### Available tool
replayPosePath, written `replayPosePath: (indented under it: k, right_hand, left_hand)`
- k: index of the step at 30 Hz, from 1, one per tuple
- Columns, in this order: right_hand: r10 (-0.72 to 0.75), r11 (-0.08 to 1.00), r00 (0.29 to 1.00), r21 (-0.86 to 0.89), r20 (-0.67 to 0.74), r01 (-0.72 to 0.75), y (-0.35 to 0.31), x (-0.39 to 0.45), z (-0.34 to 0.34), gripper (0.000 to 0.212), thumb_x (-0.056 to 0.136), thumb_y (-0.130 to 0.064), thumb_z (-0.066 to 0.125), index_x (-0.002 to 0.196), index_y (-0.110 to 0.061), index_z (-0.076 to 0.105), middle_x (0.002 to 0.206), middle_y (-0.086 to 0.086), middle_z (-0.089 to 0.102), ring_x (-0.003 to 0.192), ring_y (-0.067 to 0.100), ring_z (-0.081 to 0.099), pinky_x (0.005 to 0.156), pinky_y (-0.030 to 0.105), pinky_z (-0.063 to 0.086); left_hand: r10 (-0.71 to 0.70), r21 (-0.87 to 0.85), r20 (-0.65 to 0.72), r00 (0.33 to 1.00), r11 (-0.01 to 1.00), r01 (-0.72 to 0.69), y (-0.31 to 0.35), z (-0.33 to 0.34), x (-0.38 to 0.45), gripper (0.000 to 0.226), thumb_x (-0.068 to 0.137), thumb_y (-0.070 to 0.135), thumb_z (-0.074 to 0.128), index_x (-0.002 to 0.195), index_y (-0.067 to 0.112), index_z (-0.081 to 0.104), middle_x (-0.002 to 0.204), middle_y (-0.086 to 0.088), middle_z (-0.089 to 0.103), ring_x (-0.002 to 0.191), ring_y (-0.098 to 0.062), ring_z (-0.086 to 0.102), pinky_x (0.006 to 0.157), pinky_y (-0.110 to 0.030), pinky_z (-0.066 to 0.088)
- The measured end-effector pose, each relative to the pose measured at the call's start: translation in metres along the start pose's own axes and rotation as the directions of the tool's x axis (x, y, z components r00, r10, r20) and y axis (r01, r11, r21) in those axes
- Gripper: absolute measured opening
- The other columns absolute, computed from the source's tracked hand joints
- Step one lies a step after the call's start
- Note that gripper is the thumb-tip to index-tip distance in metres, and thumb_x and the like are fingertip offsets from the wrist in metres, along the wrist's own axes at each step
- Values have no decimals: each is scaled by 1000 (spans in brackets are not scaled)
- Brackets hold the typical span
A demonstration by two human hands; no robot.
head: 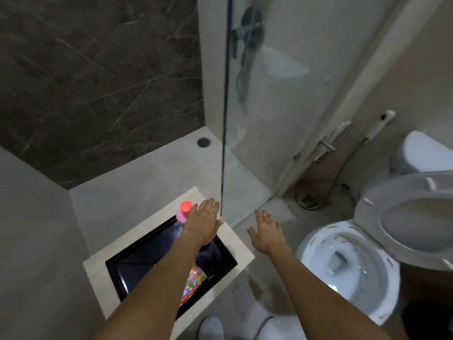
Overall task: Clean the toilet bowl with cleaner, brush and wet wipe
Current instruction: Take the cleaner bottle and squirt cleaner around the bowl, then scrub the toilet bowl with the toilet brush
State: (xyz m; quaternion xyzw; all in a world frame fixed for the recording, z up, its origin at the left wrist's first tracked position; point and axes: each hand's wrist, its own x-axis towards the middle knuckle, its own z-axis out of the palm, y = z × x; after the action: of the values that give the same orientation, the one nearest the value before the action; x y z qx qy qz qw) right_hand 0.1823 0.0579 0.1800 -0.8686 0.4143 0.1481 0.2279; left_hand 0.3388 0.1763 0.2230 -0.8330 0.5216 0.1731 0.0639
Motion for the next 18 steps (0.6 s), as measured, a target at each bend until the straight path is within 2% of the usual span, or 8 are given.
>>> replayPosePath:
  k: [8, 13, 18]
  right_hand:
    - [225, 974, 971, 51, -77, -221, 104, -44, -51, 62, 101, -42, 33, 152, -11, 15, 159, 9, 14, 147, 25, 11, 116, 44, 15]
    - [355, 930, 931, 129, -82, -343, 178, -71, -65, 63, 102, -43, 31, 154, -13, 10, 161, 9, 8, 148, 24, 6, 117, 46, 12]
    - [459, 879, 885, 185, -74, -440, 256, -93, -73, 64, 102, -45, 27, 154, -13, 8, 161, 7, 8, 148, 26, 6, 119, 46, 12]
  left_hand:
    - [189, 14, 105, 976, 981, -192, 104, -23, 25, 60, 101, 41, 31, 150, 9, 14, 158, -9, 11, 144, -22, 13, 114, -39, 15]
    - [259, 25, 160, 952, 963, -267, 175, -31, 54, 62, 102, 42, 29, 151, 10, 9, 159, -9, 5, 146, -24, 7, 117, -42, 10]
    - [357, 62, 151, 922, 927, -369, 259, -33, 80, 63, 101, 44, 30, 150, 10, 12, 159, -9, 8, 145, -22, 9, 115, -40, 11]
